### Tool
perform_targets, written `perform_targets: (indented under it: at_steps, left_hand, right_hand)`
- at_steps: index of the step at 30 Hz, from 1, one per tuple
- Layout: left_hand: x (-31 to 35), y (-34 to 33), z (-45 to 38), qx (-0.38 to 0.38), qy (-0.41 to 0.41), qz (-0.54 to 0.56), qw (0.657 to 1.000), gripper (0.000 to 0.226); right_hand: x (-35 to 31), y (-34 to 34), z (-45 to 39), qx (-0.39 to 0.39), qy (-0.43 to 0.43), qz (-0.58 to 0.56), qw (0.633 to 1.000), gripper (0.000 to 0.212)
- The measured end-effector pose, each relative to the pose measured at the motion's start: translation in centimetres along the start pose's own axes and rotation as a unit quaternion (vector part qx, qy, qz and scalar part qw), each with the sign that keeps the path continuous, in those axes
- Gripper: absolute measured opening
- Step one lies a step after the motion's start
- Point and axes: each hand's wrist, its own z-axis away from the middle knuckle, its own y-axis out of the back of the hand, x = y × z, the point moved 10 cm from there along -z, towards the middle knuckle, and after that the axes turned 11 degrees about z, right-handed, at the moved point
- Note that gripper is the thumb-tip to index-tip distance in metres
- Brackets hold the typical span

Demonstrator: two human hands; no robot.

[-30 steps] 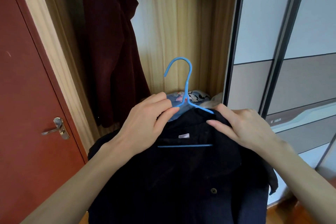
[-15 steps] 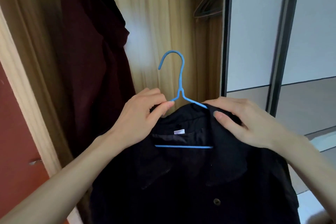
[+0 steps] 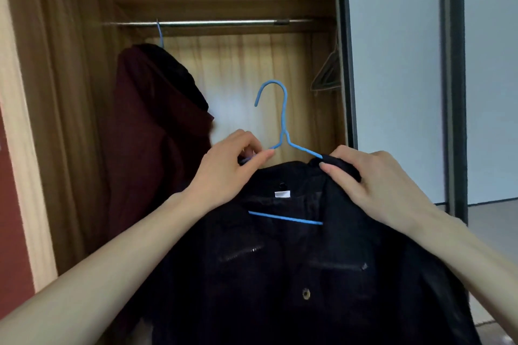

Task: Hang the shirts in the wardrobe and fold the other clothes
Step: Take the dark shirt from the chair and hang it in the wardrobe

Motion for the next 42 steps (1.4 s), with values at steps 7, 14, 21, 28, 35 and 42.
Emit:
perform_targets:
  at_steps: [7,14,21,28,35,42]
  left_hand:
    - [-1.7,0.8,-6.5,0.042,0.015,-0.207,0.977,0.059]
    - [-5.4,2.2,-12.9,0.052,0.069,-0.149,0.985,0.038]
    - [-9.5,4.2,-15.3,0.033,0.093,-0.107,0.989,0.058]
    - [-14.7,5.5,-17.8,-0.022,0.097,-0.124,0.987,0.071]
    - [-18.6,6.8,-21.1,0.023,0.058,-0.128,0.99,0.063]
    - [-21.3,7.6,-24.0,0.066,0.039,-0.142,0.987,0.054]
  right_hand:
    - [1.7,1.9,-7.2,0.006,-0.012,0.019,1.0,0.032]
    - [2.2,2.4,-18.6,0.007,-0.06,0.115,0.991,0.034]
    - [2.0,1.5,-26.8,0.034,-0.094,0.142,0.985,0.033]
    - [0.9,0.0,-33.7,0.052,-0.126,0.199,0.97,0.029]
    - [-1.2,-3.1,-39.8,0.054,-0.148,0.245,0.957,0.021]
    - [-0.9,-6.6,-44.4,0.063,-0.15,0.269,0.949,0.023]
